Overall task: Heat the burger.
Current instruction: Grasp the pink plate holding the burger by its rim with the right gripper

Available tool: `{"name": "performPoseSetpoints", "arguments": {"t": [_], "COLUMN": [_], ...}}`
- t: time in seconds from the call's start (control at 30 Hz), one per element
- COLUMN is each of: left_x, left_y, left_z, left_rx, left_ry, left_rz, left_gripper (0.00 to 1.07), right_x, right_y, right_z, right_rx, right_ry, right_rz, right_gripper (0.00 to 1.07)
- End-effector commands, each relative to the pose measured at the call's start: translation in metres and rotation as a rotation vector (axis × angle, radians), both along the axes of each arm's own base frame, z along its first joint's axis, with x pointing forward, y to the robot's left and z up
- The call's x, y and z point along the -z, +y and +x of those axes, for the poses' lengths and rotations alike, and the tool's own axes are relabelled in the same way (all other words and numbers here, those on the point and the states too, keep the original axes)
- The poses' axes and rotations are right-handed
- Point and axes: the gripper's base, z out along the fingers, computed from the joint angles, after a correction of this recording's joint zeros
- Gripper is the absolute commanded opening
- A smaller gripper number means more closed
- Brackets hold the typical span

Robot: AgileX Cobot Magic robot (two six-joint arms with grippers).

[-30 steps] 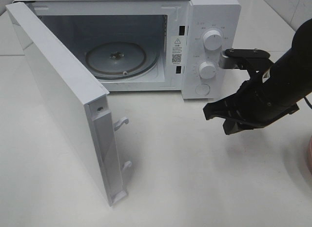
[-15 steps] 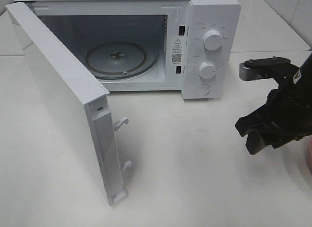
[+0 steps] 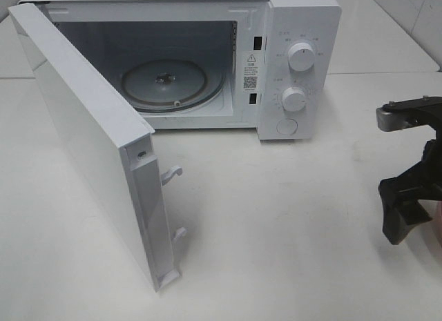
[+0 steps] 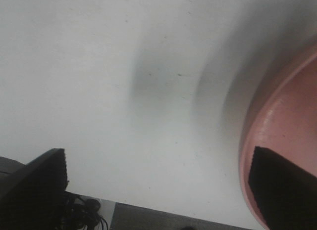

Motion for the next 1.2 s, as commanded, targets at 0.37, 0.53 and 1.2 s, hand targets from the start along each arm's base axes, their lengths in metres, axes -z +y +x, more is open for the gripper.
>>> {"name": "performPoseSetpoints", "arguments": {"t": [0.37, 0.53, 1.2], "left_x": [-0.001, -0.001, -0.001], "left_y": [0.0, 0.0, 0.0], "left_z": [-0.003, -0.003, -0.003], "left_rx": [-0.002, -0.002, -0.002], "left_ry": [-0.03, -0.03, -0.03], "left_rz": [-0.002, -0.002, -0.002], "left_gripper": [1.0, 1.0, 1.0], "right_x": [0.006, 0.012, 0.064], "right_y": [-0.035, -0.044, -0.047], "right_z": [-0.003, -0.004, 0.001], "right_rx": [0.111, 0.142, 0.155], "right_ry": [-0.006, -0.028, -0.014], "right_rz": [-0.063, -0.062, -0.079], "right_gripper": [0.88, 0.87, 0.85]}}
